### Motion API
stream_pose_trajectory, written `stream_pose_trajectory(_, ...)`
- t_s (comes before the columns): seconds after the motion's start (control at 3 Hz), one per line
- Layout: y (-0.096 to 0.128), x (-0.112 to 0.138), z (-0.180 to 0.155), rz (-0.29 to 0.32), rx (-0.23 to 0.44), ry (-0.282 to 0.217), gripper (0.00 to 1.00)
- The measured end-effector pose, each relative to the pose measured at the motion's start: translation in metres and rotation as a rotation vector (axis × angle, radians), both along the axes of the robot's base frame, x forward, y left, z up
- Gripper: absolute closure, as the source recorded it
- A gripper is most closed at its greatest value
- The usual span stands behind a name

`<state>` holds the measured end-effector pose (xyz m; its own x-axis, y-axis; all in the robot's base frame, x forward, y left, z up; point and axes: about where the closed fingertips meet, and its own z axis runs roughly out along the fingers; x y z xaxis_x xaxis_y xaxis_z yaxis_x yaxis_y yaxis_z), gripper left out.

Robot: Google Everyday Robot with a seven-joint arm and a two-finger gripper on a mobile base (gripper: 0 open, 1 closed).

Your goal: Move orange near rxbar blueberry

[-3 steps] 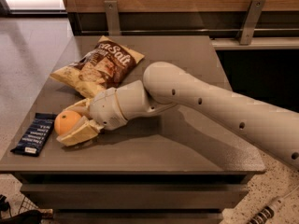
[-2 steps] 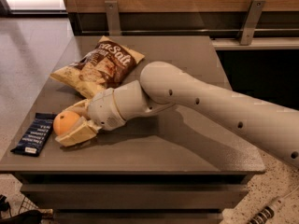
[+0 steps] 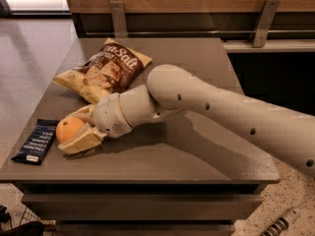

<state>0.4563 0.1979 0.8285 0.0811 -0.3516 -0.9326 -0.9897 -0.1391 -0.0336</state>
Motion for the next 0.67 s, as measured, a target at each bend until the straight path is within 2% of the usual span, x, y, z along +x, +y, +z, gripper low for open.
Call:
stream_pose_trajectory(0.33, 0.0007, -0.0006, 0.0000, 0.002, 0.000, 0.000, 0.05)
stream_pose_trajectory(0.67, 0.0015, -0.0013, 0.0001, 0.004, 0.000, 0.000, 0.00)
